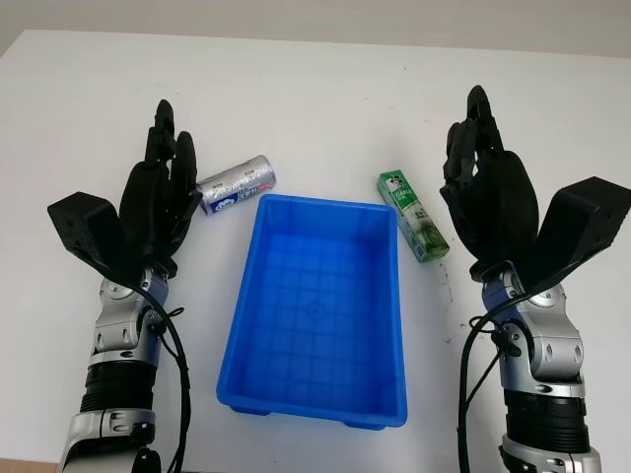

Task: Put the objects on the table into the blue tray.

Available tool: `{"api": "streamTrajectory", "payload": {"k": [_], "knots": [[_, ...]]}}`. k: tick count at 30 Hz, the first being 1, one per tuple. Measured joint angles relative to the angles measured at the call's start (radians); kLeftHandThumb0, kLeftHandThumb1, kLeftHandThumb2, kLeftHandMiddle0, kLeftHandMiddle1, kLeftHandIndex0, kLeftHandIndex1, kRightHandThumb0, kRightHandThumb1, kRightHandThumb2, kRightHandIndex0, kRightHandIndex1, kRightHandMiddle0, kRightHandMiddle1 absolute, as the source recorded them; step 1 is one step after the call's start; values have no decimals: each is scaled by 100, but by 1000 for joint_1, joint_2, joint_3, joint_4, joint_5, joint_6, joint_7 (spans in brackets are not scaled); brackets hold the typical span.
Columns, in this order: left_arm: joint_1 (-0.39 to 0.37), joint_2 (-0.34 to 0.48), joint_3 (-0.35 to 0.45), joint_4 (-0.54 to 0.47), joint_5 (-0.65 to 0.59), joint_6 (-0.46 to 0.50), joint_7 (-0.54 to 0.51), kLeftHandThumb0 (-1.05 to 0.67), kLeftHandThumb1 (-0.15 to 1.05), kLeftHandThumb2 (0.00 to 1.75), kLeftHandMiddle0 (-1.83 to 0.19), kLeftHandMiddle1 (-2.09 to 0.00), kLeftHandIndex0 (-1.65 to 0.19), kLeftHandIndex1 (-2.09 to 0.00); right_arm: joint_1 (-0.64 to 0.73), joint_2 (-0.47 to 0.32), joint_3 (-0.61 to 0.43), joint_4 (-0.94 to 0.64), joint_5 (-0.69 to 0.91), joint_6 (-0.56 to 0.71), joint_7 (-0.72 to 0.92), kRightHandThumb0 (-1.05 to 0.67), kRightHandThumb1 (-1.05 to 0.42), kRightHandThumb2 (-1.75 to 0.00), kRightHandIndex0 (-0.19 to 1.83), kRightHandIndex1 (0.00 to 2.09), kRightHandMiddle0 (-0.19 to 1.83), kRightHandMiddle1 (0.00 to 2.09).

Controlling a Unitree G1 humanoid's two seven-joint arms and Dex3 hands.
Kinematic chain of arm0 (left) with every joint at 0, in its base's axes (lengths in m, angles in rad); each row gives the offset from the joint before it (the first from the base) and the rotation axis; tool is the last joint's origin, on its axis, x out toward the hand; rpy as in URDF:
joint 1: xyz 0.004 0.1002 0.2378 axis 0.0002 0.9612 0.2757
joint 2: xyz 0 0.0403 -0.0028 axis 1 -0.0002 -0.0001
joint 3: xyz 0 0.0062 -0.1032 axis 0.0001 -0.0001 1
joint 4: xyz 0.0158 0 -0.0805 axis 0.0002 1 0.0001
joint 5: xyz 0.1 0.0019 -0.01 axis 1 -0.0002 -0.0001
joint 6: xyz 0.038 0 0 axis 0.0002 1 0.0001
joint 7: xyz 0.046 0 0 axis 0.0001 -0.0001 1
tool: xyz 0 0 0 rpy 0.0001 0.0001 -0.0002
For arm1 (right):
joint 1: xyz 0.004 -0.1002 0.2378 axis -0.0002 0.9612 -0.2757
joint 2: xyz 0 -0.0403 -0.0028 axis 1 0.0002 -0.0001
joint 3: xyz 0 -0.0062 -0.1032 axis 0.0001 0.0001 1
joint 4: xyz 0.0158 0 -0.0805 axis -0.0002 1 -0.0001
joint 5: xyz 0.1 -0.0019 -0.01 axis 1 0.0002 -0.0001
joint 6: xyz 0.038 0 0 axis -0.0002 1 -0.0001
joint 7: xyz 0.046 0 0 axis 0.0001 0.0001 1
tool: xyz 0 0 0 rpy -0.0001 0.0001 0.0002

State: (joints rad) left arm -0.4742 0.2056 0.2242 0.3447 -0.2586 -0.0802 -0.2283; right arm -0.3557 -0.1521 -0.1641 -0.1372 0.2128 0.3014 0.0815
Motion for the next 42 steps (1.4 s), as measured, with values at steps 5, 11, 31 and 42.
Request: {"api": "streamTrajectory", "payload": {"k": [5,11,31,42], "knots": [[9,-2,0,-7,0,1,8,-75,105,58,17,-6,16,-6,4,3,0,0,0,0,-7,-74,-105,-74,-19,0,-19,0],[8,-1,0,-1,6,1,6,-74,105,58,17,-5,16,-6,3,7,-14,1,31,0,1,-70,-105,-65,-19,0,-19,0],[4,-1,6,26,5,-17,-2,-75,105,60,17,-5,17,-5,-193,-523,54,226,-359,-288,249,-26,-83,-3,36,35,5,83],[-14,-1,8,41,5,-19,-7,-75,105,58,17,-5,17,-5,-310,-657,230,458,-652,-662,258,-20,-73,-5,40,33,29,53]]}}
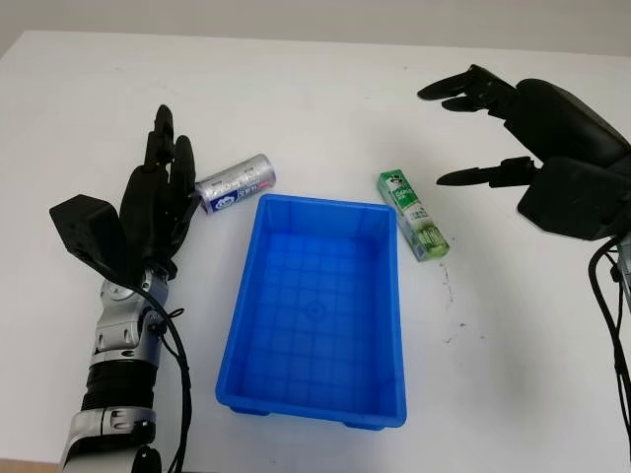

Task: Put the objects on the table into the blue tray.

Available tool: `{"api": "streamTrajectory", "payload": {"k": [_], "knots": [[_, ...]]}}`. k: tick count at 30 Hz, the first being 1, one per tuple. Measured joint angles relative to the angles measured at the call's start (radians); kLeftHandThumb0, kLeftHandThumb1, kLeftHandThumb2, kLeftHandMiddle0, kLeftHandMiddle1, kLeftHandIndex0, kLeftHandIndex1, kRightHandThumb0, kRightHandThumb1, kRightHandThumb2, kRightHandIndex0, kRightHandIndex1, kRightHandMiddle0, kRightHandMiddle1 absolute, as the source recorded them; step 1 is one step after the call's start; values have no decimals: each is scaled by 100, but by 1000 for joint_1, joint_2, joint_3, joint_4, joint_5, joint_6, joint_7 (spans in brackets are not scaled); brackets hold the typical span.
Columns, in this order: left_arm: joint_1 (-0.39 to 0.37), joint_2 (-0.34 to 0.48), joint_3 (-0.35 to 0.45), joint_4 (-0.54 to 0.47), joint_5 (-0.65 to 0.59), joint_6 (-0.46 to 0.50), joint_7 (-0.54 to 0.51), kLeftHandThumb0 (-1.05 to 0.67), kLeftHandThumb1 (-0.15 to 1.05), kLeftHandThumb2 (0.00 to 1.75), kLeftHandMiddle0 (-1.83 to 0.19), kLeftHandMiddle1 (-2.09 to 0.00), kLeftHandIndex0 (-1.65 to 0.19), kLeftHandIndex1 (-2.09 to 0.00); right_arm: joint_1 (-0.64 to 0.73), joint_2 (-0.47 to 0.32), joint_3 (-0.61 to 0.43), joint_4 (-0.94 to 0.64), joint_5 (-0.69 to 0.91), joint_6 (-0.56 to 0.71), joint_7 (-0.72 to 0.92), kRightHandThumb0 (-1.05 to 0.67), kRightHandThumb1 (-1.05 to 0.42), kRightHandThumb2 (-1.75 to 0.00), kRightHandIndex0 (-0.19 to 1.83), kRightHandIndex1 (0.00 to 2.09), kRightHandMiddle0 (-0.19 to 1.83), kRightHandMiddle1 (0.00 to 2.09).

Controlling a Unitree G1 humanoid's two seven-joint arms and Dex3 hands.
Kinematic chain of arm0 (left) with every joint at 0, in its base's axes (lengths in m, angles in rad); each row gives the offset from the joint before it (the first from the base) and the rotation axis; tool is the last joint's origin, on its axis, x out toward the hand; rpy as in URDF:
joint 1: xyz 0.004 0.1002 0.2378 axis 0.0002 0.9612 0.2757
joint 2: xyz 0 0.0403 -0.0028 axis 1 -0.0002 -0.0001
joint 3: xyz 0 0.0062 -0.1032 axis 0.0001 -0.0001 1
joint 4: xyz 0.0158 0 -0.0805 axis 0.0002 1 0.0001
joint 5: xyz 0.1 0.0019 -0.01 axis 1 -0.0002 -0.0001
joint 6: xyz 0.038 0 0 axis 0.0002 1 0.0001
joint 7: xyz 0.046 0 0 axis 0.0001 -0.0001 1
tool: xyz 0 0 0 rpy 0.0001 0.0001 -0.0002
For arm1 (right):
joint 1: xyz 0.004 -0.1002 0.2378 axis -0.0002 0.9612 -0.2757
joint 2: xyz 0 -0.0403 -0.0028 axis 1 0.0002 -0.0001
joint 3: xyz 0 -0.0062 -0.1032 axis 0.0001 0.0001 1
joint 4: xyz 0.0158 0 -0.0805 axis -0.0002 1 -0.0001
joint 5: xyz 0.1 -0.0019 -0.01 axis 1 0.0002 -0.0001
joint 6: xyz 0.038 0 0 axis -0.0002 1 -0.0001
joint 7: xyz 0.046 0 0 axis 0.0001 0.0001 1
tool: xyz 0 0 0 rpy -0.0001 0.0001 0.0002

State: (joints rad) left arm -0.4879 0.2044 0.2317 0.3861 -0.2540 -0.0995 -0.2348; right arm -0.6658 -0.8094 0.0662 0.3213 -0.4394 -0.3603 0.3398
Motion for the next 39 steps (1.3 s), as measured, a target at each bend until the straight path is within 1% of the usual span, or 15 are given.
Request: {"api": "streamTrajectory", "payload": {"k": [2,4,6,10,13,20,25,28,32,37,39], "knots": [[-1,0,0,0,0,0,-1,-75,105,57,17,-5,17,-5,-18,-25,29,54,-57,-103,-30,-19,-73,-5,42,32,33,48],[-1,0,1,0,0,1,-1,-75,105,57,17,-5,17,-5,-31,-56,62,88,-132,-189,-66,-20,-75,-5,44,26,40,31],[-2,0,0,1,0,1,-1,-75,105,56,18,-5,17,-5,-52,-91,99,114,-222,-259,-107,-24,-77,-6,46,22,43,22],[-10,0,1,14,0,1,-5,-76,105,55,18,-5,17,-6,-103,-138,159,158,-389,-360,-235,-28,-76,-5,51,19,51,16],[-18,0,2,28,0,1,-7,-76,105,54,17,-5,17,-5,-142,-155,192,192,-482,-412,-347,-29,-78,-6,50,17,50,14],[-35,1,3,62,0,-5,-18,-76,105,55,18,-5,17,-5,-205,-176,243,221,-601,-482,-506,-25,-78,-6,51,15,50,13],[-40,1,3,74,0,-16,-25,-76,105,55,17,-6,18,-5,-236,-180,276,243,-652,-502,-593,-21,-79,-6,53,14,50,13],[-40,1,3,76,1,-18,-25,-77,105,56,18,-5,18,-5,-258,-180,300,257,-693,-505,-661,-17,-81,-6,53,14,49,13],[-40,1,2,75,3,-19,-23,-76,105,56,19,-5,18,-5,-288,-181,344,274,-760,-506,-734,-10,-87,-9,53,13,49,13],[-40,0,2,73,5,-22,-14,-76,105,56,19,-5,18,-5,-315,-182,390,294,-801,-512,-779,-14,-86,-7,54,13,50,14],[-40,0,2,72,5,-25,-14,-75,105,56,18,-6,17,-6,-318,-182,408,303,-812,-522,-803,-13,-85,-7,55,13,50,15]]}}
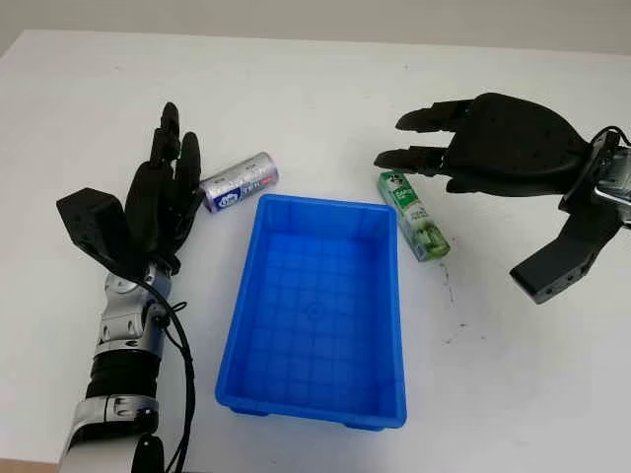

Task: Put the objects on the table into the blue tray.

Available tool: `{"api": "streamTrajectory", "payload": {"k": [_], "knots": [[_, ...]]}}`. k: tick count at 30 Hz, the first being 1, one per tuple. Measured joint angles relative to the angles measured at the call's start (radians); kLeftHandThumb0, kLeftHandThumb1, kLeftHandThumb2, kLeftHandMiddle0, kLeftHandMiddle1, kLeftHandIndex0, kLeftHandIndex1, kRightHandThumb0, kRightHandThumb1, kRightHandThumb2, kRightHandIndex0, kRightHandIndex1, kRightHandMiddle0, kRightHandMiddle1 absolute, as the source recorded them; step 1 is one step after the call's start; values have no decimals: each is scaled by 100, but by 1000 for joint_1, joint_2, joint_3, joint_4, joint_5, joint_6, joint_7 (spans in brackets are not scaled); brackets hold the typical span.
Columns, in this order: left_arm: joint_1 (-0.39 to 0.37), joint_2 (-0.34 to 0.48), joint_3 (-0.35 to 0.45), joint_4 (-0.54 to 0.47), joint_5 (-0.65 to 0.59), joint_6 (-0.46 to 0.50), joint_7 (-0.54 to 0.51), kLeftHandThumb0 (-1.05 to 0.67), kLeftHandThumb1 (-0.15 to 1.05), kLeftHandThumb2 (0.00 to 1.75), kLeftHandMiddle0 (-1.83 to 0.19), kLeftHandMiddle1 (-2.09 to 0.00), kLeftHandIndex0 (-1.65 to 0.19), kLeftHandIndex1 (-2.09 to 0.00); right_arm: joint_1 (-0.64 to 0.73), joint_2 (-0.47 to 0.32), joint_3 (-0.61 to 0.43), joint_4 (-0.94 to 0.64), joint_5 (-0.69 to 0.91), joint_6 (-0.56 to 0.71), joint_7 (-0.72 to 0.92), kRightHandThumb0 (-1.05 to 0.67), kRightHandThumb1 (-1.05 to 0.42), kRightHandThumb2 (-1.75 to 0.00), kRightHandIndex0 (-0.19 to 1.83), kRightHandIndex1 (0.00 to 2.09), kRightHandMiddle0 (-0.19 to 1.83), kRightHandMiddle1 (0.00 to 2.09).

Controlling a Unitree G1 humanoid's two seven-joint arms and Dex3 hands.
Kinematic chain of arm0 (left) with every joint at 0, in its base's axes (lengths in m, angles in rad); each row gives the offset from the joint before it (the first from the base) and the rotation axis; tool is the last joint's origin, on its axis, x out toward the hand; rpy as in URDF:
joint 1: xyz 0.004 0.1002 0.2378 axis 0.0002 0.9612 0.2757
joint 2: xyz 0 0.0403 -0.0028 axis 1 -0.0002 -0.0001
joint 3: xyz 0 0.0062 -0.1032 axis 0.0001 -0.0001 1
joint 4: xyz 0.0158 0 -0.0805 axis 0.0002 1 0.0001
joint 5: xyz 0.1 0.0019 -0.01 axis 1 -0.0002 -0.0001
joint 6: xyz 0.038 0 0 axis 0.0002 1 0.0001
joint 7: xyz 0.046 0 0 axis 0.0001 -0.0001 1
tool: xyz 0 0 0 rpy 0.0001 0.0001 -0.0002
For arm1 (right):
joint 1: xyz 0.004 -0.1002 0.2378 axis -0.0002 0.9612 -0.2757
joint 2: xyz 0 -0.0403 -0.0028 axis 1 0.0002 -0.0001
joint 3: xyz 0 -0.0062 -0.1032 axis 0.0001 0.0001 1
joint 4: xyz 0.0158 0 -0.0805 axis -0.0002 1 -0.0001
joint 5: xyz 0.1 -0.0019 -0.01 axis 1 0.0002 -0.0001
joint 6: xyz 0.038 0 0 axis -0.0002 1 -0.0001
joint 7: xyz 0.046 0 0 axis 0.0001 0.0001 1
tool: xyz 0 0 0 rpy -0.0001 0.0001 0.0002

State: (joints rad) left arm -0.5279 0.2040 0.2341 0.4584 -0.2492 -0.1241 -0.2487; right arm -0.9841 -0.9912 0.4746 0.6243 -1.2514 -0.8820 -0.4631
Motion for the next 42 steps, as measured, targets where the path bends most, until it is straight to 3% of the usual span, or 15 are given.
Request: {"api": "streamTrajectory", "payload": {"k": [21,26,30,31,32,33,35,38,40,42], "knots": [[17,-26,-5,-26,5,-16,39,-74,105,54,14,-6,14,-6,-89,24,306,208,-268,21,-387,-17,-90,-7,53,9,48,18],[23,-34,-5,-34,5,-21,41,-74,105,54,14,-6,13,-6,-134,42,389,259,-319,43,-474,-32,-88,-6,54,10,48,19],[26,-37,-3,-34,5,-22,42,-73,105,54,13,-6,12,-6,-170,63,461,304,-372,90,-577,-36,-90,-6,65,17,60,29],[27,-37,-2,-34,5,-23,43,-73,105,54,13,-6,12,-6,-178,71,479,322,-383,104,-603,-36,-91,-6,61,42,59,51],[29,-37,-1,-34,5,-23,45,-74,105,54,13,-6,12,-7,-185,80,494,336,-388,116,-624,-35,-91,-6,48,93,55,83],[31,-37,-1,-35,5,-23,47,-74,105,54,12,-6,11,-7,-193,89,506,346,-391,125,-638,-35,-91,-6,37,131,49,109],[33,-37,-1,-35,5,-23,48,-74,105,54,13,-6,12,-6,-207,110,526,358,-392,133,-646,-36,-92,-6,37,156,48,133],[33,-37,0,-36,4,-23,47,-73,105,54,13,-5,12,-6,-218,126,536,360,-383,155,-656,-42,-94,-6,59,197,52,154],[34,-37,1,-36,4,-23,46,-73,105,54,13,-5,12,-6,-210,134,539,360,-370,187,-666,-54,-103,-16,97,207,58,187],[35,-37,3,-36,1,-23,44,-73,105,54,14,-5,13,-6,-196,139,524,359,-322,195,-617,-59,-104,-28,116,209,63,203]]}}
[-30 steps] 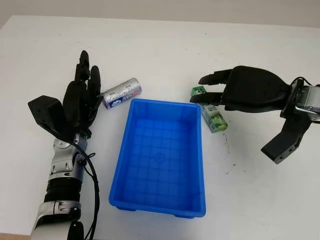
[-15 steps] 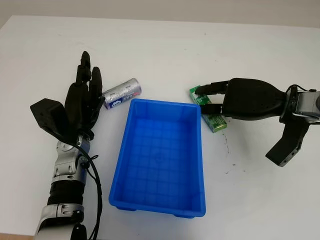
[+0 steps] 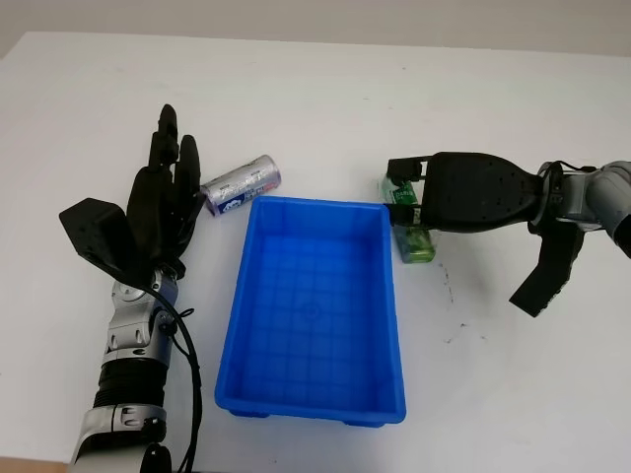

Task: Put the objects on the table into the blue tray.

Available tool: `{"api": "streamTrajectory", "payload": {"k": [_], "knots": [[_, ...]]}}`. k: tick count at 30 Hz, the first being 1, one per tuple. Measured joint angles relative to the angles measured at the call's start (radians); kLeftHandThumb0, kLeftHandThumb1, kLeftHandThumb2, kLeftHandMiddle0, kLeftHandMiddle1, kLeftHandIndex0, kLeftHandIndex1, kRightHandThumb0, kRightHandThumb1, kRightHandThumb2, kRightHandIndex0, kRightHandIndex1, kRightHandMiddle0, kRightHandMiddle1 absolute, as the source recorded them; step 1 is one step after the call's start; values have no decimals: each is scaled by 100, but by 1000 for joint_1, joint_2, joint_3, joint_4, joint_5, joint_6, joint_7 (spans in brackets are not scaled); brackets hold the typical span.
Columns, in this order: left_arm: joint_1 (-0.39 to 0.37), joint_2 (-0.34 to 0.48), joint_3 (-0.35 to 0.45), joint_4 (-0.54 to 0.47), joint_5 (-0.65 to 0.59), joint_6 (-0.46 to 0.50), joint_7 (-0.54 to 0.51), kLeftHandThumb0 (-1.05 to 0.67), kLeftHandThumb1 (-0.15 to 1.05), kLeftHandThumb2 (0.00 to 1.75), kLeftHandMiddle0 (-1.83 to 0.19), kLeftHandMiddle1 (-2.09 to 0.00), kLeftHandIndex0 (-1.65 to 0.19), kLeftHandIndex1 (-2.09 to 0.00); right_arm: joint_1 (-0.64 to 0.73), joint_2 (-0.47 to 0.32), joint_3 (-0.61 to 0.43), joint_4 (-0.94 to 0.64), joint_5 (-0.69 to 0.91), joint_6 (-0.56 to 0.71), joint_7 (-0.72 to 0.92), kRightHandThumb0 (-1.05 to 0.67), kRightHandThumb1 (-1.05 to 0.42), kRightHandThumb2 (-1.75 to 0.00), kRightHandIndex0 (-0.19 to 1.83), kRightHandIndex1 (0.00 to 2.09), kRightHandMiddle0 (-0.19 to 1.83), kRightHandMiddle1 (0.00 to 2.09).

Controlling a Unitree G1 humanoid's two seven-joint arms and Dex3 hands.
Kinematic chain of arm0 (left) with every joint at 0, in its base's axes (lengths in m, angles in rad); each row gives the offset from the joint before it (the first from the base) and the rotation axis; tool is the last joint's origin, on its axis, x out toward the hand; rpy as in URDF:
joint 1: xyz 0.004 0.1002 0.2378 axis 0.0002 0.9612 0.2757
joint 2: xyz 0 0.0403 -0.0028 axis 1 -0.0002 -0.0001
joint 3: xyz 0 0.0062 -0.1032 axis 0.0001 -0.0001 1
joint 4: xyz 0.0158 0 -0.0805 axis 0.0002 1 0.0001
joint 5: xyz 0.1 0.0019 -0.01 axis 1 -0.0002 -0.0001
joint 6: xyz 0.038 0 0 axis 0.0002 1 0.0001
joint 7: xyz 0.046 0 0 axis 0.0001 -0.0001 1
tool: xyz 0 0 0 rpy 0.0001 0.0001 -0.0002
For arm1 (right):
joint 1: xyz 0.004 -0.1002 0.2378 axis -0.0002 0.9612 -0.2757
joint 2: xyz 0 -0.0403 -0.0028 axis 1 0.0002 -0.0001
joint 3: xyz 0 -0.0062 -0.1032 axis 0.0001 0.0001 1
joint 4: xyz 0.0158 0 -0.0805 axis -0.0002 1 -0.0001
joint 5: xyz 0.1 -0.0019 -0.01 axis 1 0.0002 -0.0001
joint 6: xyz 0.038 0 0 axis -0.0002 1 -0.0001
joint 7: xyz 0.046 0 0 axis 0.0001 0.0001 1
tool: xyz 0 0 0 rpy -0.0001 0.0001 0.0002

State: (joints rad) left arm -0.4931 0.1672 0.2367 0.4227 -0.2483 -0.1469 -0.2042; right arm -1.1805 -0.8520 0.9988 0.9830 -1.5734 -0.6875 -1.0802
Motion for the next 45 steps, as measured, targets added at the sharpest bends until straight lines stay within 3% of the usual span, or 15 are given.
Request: {"api": "streamTrajectory", "payload": {"k": [4,10,13,18,23,31,37,45], "knots": [[1,-1,0,0,-4,0,-6,-72,105,54,14,-5,13,-5,19,-2,-51,-2,112,-23,114,-55,-105,-31,122,209,77,209],[1,-1,-1,5,-6,-5,-15,-71,105,55,15,-5,14,-5,39,-3,-93,-3,197,-30,149,-53,-105,-34,120,209,75,209],[1,-1,-1,7,-5,-8,-20,-71,105,55,15,-5,15,-5,40,-2,-123,-2,240,-32,175,-51,-105,-27,113,209,68,209],[1,0,-1,14,-5,-9,-22,-72,105,55,15,-5,15,-5,40,-1,-178,3,317,-38,220,-47,-99,-8,108,209,73,209],[1,0,-2,17,-4,-10,-22,-71,105,55,15,-5,15,-5,42,0,-250,6,413,-39,309,-43,-105,-15,104,209,73,209],[1,2,-2,14,-4,-6,-25,-72,105,55,16,-5,16,-5,86,10,-527,-57,813,-65,597,-39,-105,-25,111,209,77,209],[1,3,-2,14,-4,-6,-27,-73,105,54,15,-6,15,-5,178,62,-727,-353,1161,-24,903,-41,-105,-40,120,209,82,209],[1,3,-3,14,-2,-4,-22,-73,105,54,15,-5,15,-5,326,142,-866,-735,1353,174,1145,-40,-105,-45,131,209,77,209]]}}
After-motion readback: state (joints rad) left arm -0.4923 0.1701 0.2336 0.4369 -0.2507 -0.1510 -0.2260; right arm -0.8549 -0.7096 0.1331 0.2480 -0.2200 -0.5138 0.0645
